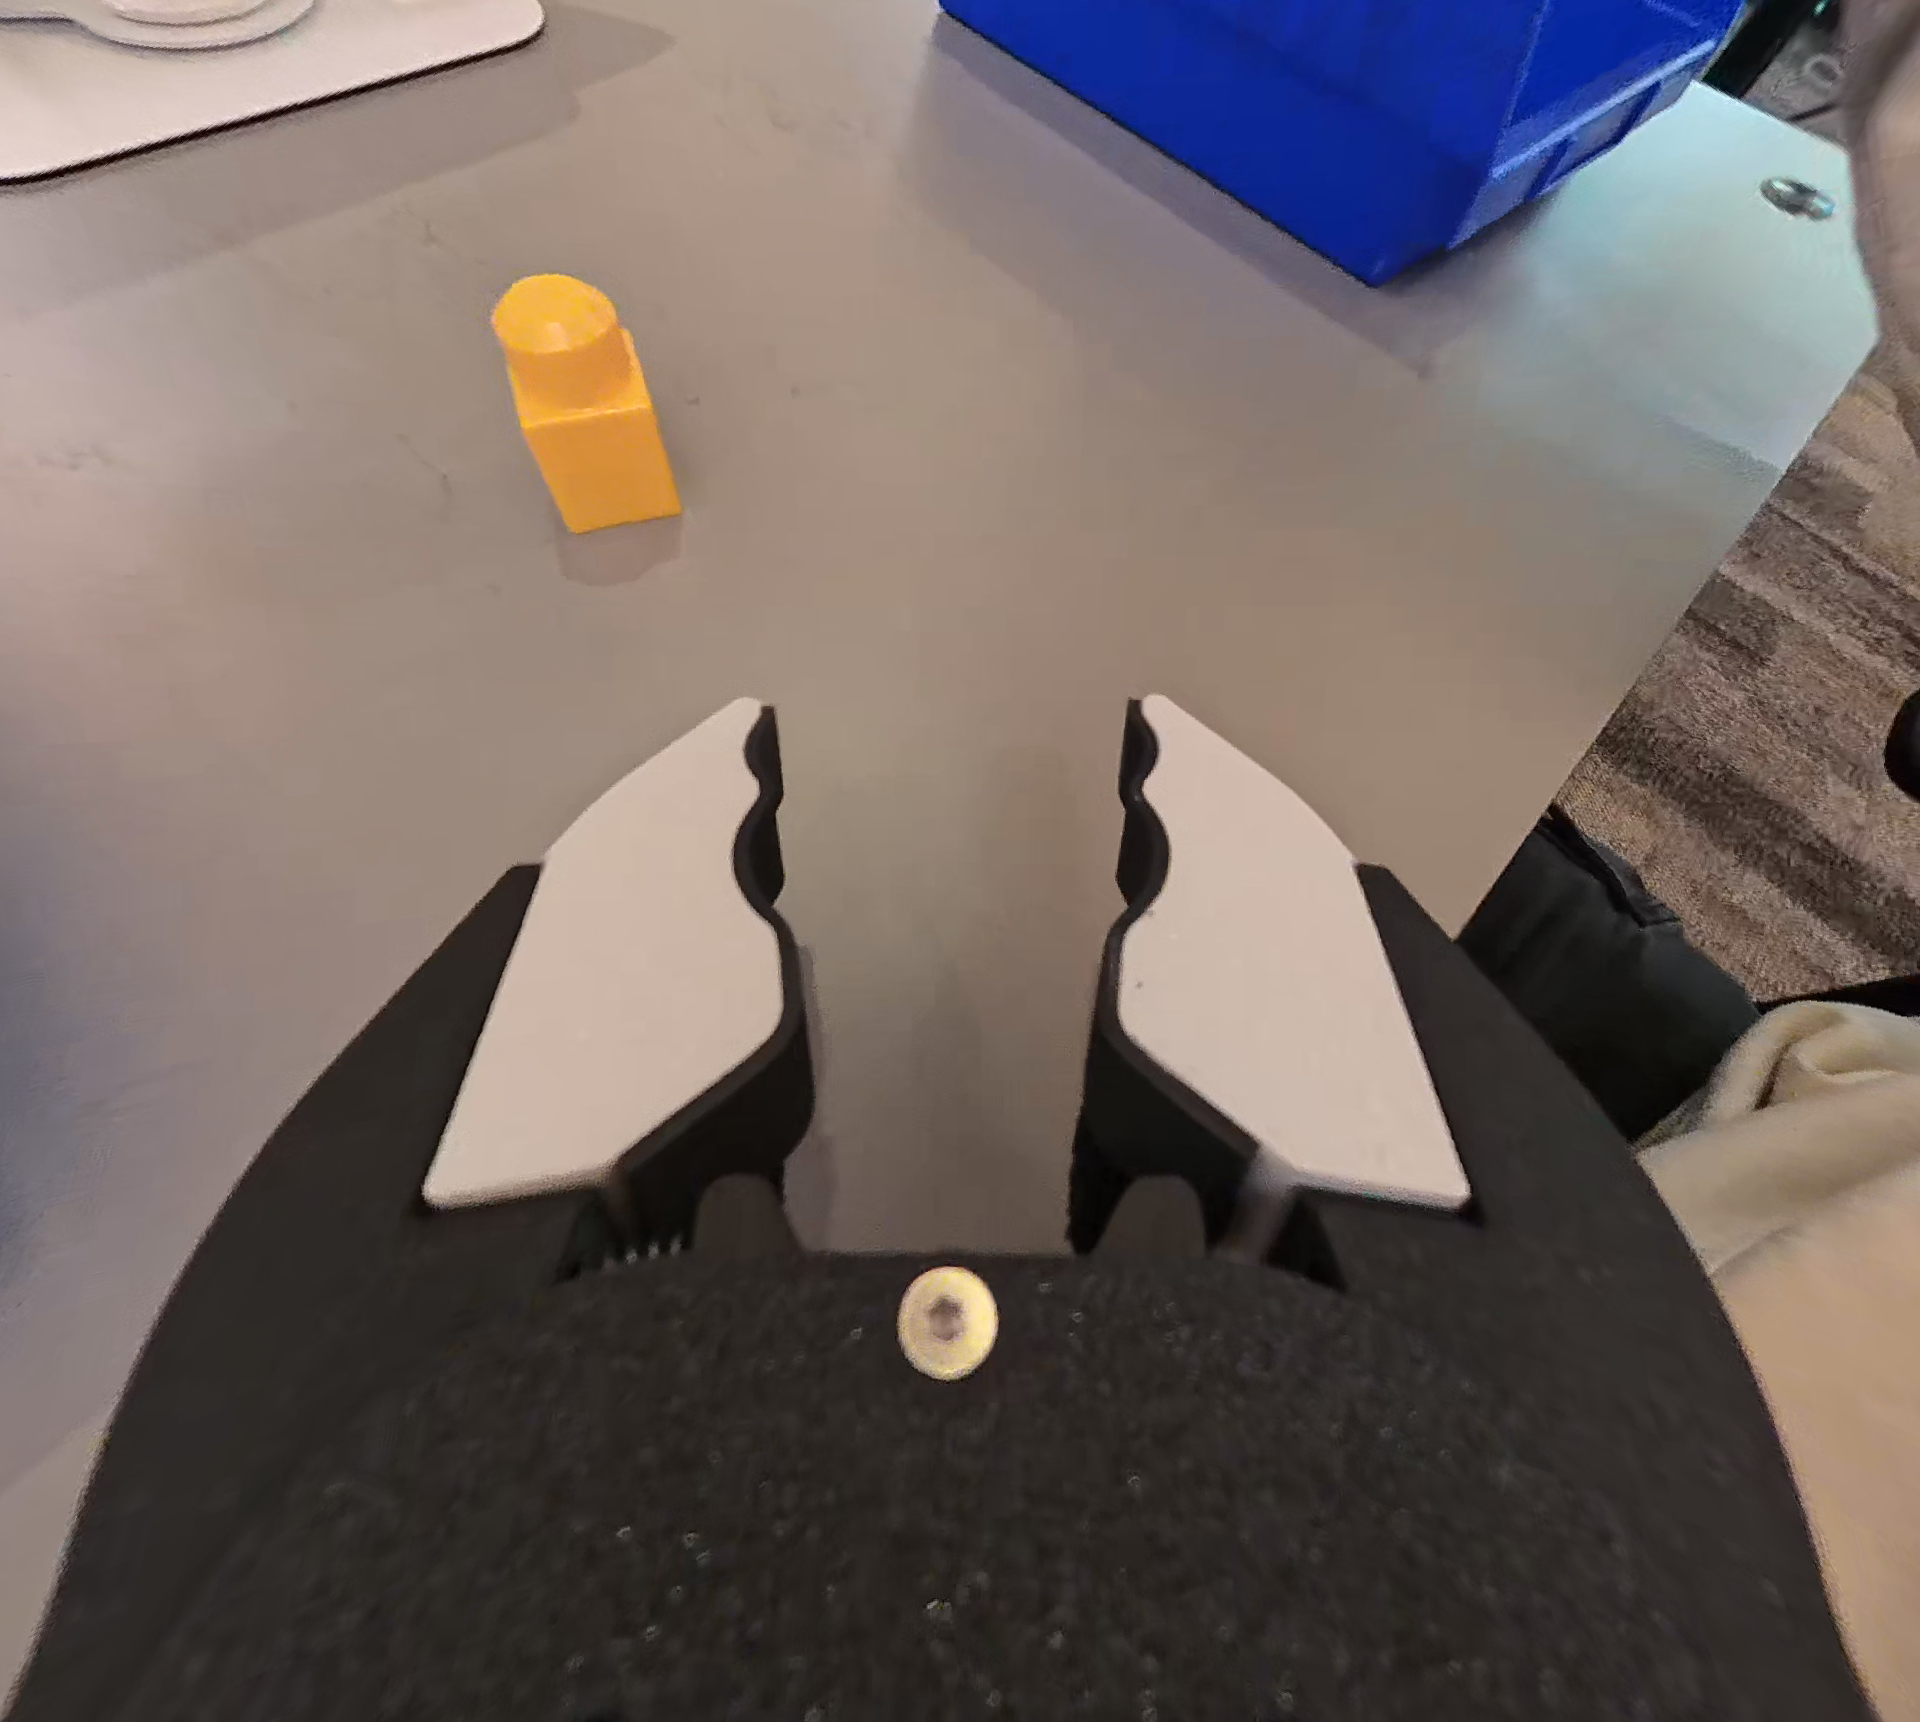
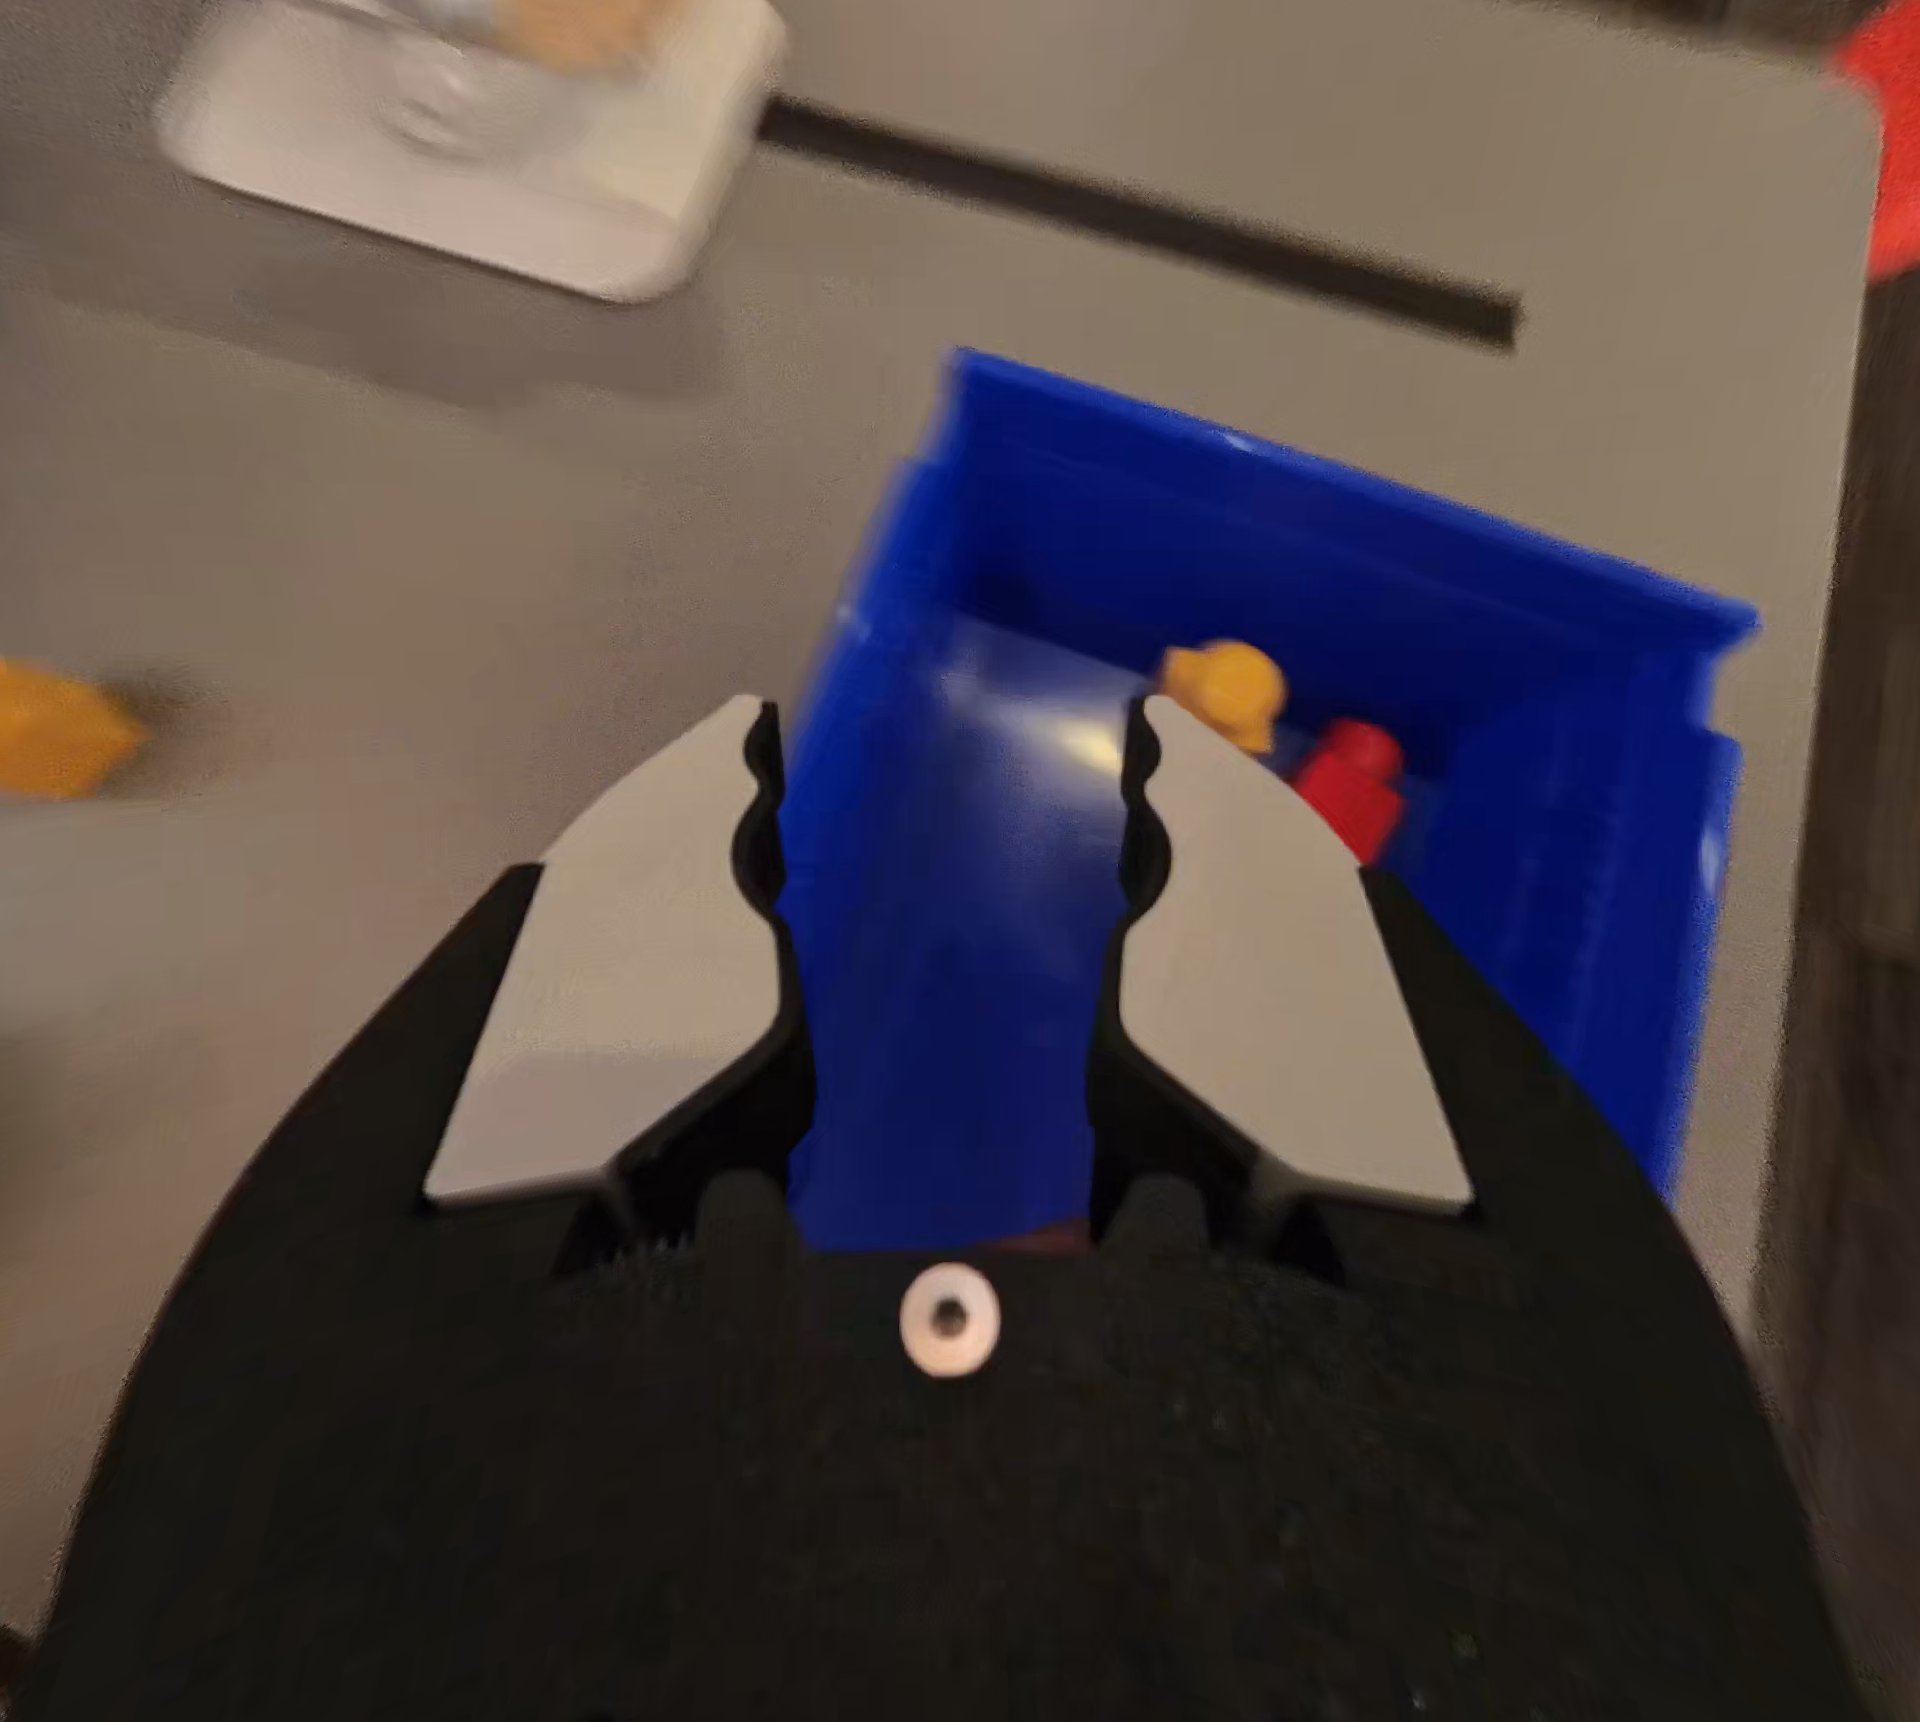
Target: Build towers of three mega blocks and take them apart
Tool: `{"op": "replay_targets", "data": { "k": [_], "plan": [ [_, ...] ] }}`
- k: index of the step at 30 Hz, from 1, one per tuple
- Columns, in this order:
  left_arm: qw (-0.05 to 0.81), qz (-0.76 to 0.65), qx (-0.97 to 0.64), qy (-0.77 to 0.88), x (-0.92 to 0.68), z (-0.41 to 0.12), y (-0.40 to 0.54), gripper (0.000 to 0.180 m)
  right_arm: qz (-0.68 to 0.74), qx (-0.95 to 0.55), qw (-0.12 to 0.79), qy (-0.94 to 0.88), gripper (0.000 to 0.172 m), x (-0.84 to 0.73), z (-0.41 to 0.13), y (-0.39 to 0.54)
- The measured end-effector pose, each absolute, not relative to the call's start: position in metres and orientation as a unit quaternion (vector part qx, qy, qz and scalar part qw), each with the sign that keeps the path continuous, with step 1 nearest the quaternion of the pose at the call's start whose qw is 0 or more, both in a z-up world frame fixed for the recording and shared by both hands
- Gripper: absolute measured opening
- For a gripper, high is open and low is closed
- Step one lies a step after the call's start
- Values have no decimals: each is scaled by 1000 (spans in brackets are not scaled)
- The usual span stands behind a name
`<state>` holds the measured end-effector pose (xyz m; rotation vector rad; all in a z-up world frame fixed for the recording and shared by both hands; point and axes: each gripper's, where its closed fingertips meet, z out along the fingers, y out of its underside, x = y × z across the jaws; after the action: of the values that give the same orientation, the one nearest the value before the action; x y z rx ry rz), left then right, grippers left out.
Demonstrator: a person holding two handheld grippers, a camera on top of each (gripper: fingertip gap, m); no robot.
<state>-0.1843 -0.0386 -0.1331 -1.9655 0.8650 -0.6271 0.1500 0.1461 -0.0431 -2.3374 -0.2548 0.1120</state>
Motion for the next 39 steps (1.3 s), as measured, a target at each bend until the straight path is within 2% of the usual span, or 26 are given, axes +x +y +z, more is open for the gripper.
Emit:
{"op": "replay_targets", "data": {
  "k": [2, 4, 9, 15, 21, 25, 27, 30, 34, 39],
  "plan": [
    [438, -255, -793, 338, -189, -135, -36, 62, 63, -875, 453, -155, 63, 87, -15, 110],
    [433, -255, -798, 334, -193, -139, -34, 62, 79, -851, 469, -222, 58, 19, -15, 80],
    [425, -254, -805, 327, -198, -145, -33, 62, 116, -848, 328, -400, 53, -114, -76, 64],
    [427, -252, -809, 315, -205, -144, -30, 62, 79, -849, 183, -489, 52, -162, -134, 94],
    [427, -259, -810, 307, -214, -141, -33, 62, 63, -862, 114, -490, 49, -169, -161, 102],
    [425, -258, -809, 312, -215, -141, -35, 63, 44, -868, 71, -489, 54, -169, -181, 99],
    [426, -257, -809, 313, -214, -142, -36, 63, 23, -866, 70, -494, 48, -167, -189, 103],
    [422, -257, -809, 319, -213, -143, -37, 63, 16, -858, 121, -498, 39, -166, -162, 107],
    [416, -267, -807, 323, -208, -144, -41, 63, 37, -845, 254, -470, 36, -137, -74, 95],
    [414, -273, -802, 334, -202, -143, -46, 63, -6, -848, 400, -347, 36, -11, 33, 80]
  ]
}}
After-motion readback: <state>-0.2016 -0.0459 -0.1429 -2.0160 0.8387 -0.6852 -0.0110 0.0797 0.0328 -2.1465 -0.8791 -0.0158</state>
